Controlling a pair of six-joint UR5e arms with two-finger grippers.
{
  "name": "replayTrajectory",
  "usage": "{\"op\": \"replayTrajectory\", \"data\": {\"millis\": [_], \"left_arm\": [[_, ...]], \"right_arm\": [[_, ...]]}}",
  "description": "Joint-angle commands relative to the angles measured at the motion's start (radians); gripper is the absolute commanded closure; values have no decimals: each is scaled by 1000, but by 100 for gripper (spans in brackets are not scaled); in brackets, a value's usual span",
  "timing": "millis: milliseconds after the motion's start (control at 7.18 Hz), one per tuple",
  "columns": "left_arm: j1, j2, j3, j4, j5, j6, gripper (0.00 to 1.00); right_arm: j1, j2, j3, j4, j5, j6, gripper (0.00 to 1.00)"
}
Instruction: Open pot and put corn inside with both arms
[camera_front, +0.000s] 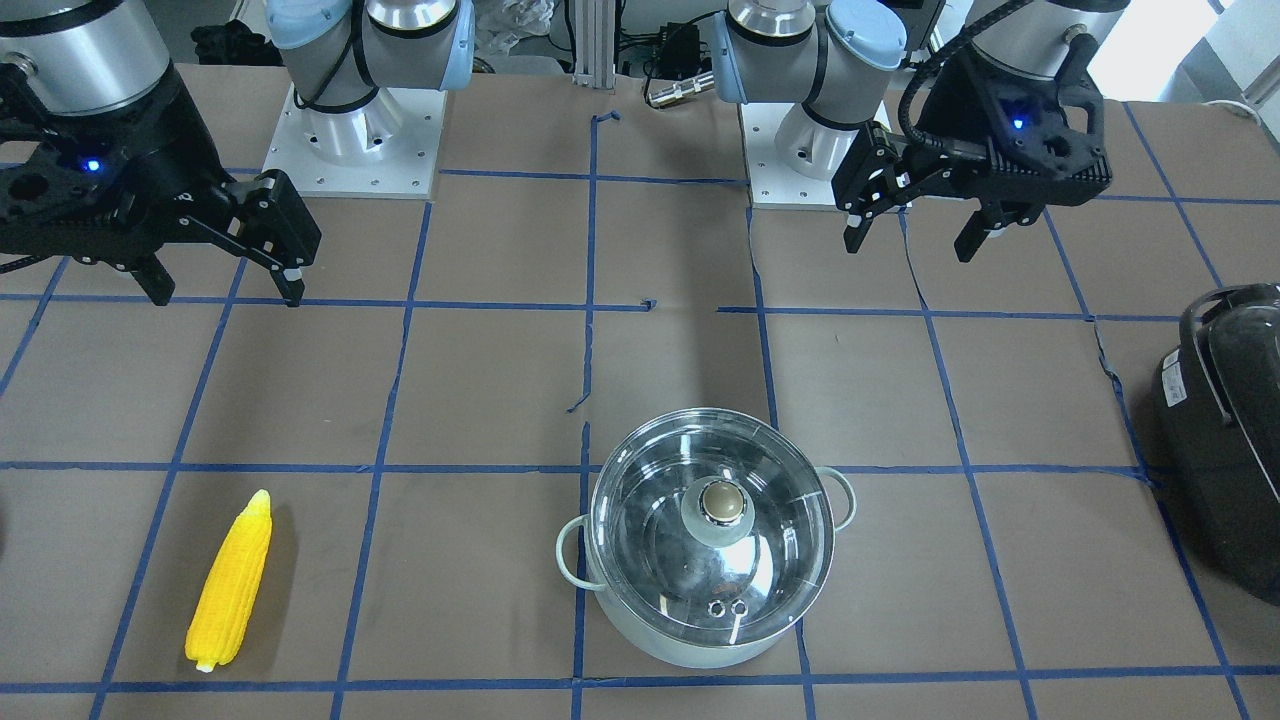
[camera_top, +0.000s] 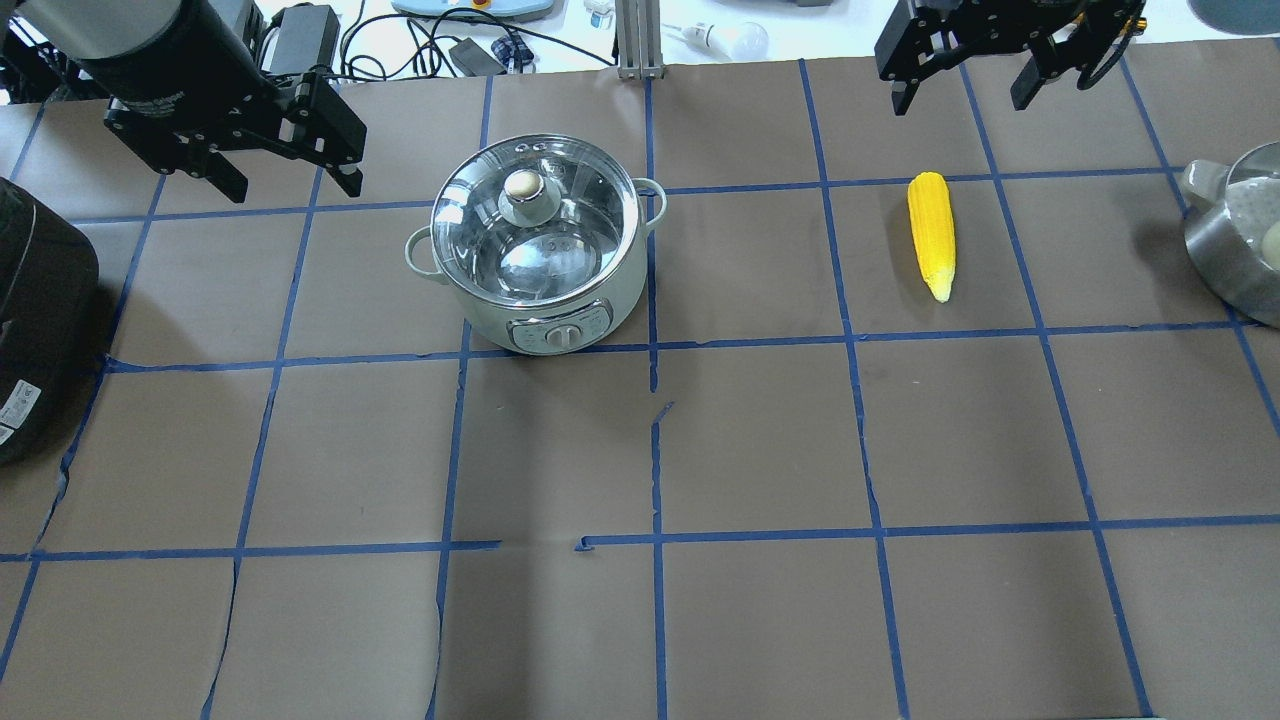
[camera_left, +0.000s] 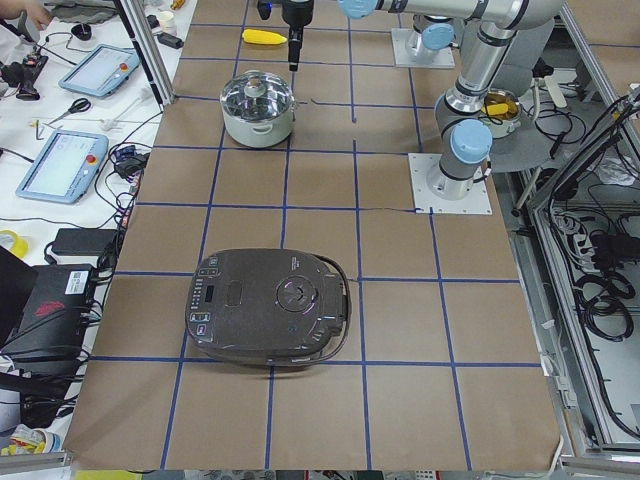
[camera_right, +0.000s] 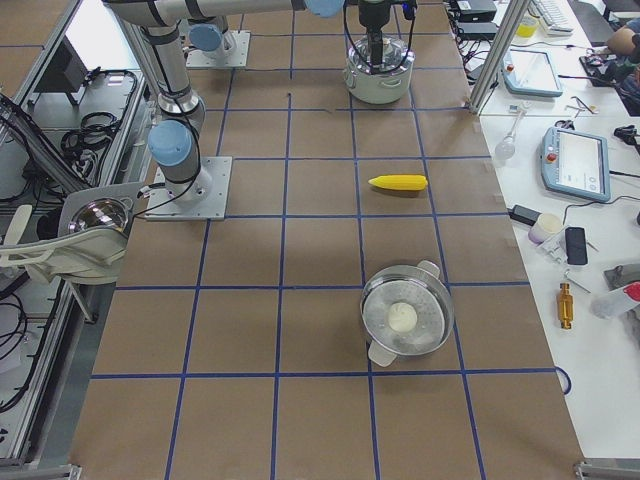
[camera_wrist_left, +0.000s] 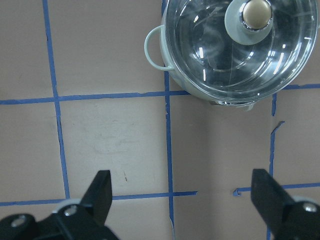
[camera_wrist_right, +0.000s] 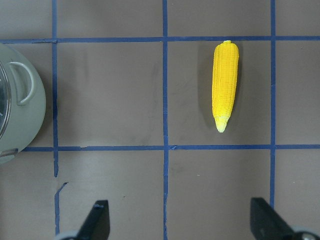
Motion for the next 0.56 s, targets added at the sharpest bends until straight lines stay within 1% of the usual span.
{"op": "replayTrajectory", "data": {"millis": [0,139,279,418], "left_arm": [[2,-14,9,17,2,-6,0],[-4,-27,11,34,0,-82,0],[-49,-52,14,83,3,-138,0],[-100,-101,20,168,11,-141,0]], "right_arm": [[0,-1,0,1,0,0,0],[0,-1,0,-1,0,0,0],[2,-1,0,1,1,0,0],[0,-1,2,2,0,0,0]]}}
